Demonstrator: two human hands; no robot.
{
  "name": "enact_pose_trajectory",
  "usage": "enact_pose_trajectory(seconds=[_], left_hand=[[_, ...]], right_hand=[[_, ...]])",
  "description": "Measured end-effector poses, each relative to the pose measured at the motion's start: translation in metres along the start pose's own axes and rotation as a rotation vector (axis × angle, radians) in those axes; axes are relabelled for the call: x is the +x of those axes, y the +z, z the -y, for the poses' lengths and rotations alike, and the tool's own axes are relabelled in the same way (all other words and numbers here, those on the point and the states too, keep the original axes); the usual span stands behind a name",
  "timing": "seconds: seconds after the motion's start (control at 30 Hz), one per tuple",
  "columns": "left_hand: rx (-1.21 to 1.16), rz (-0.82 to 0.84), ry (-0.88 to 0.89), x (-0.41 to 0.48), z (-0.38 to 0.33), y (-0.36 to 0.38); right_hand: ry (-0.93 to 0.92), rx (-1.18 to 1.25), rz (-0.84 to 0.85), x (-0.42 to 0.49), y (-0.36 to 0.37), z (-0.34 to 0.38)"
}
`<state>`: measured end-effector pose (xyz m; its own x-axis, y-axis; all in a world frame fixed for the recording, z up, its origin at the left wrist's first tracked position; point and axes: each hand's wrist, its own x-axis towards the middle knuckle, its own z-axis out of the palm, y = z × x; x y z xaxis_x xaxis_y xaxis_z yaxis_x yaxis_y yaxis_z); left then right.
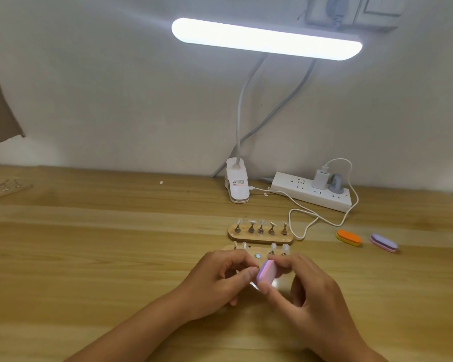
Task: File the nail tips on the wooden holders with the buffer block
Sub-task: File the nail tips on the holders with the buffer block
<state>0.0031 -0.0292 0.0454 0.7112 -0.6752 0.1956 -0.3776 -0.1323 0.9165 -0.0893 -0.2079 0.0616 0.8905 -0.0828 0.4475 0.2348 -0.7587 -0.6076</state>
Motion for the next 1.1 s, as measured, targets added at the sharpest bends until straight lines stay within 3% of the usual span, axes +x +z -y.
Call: enact_pose_trajectory(seconds=[0.2,0.3,0.47,0.6,0.73,0.87,0.97,1.1], left_hand=[[0.035,0.013,0.029,0.0007,-0.0009,-0.001],[0.057,0.02,0.032,0.0002,-0.0003,-0.0009],[0.059,0.036,0.046,0.0003,-0.0016,-0.0012],[0.06,0.025,0.03,0.0004,0.0006,-0.0011],[0.066,0.034,0.057,0.0003,-0.0012,-0.0011],[0.07,0.02,0.038,0.0,0.0007,-0.0007],[0.058,0.013,0.039,0.0009,0.0,-0.0003],[0.043,-0.007,0.03,0.0007,0.0016,-0.0003]], right_hand=[[0.019,0.014,-0.052,0.0024,-0.0042,-0.001],[-0.1,-0.032,0.011,-0.0018,0.0007,0.0035],[0.024,0.064,-0.031,0.0025,-0.0042,-0.0039],[-0.068,0.02,0.043,-0.0027,0.0004,0.0024],[0.04,0.056,-0.051,0.003,-0.004,-0.0051],[-0.07,0.042,0.045,-0.0027,0.0011,0.0045],[0.015,0.089,-0.02,0.0013,-0.0028,-0.0016],[-0.054,-0.027,0.021,-0.001,-0.0001,0.0015]])
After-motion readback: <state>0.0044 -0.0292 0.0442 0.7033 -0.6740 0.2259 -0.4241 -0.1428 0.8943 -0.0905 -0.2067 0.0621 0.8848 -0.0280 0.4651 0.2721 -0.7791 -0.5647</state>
